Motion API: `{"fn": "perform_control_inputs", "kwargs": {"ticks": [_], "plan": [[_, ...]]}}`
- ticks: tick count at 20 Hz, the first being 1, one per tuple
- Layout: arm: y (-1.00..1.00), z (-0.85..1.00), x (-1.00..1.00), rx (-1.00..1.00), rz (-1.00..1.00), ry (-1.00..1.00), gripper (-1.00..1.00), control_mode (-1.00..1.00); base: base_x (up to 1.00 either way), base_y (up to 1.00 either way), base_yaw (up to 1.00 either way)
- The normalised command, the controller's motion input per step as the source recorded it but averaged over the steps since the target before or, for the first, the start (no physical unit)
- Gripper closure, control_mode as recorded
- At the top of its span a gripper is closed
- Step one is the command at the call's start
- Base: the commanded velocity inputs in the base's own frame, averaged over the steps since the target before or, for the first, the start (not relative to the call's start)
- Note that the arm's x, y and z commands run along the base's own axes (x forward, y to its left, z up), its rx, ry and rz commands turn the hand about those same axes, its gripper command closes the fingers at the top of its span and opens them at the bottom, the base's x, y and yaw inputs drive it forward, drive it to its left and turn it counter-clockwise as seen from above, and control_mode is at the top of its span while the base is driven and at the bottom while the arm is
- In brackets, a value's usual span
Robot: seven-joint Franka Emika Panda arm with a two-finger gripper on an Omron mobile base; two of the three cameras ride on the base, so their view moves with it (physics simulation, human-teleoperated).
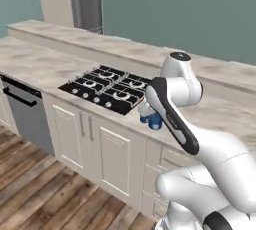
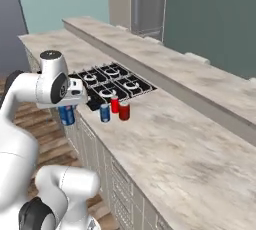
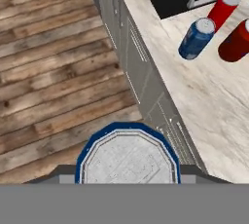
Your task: Four empty soda cans are scattered around the kitchen. Gather all the cans and cluster them next to the stove for recycling.
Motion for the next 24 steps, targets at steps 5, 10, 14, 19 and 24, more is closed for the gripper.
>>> {"fn": "perform_control_inputs", "kwargs": {"ticks": [5,10,14,19,24], "plan": [[0.00,0.00,0.00,0.00,0.00,0.00,1.00,1.00,0.32,0.23,-0.72],[0.00,0.00,0.00,0.00,0.00,0.00,1.00,1.00,0.30,0.22,-0.74],[0.00,0.00,0.00,0.00,0.00,0.00,1.00,1.00,0.25,0.27,-0.67],[0.00,0.00,0.00,0.00,0.00,0.00,1.00,1.00,0.06,0.47,-0.36],[0.00,0.00,0.00,0.00,0.00,0.00,1.00,1.00,0.01,0.56,-0.23]]}}
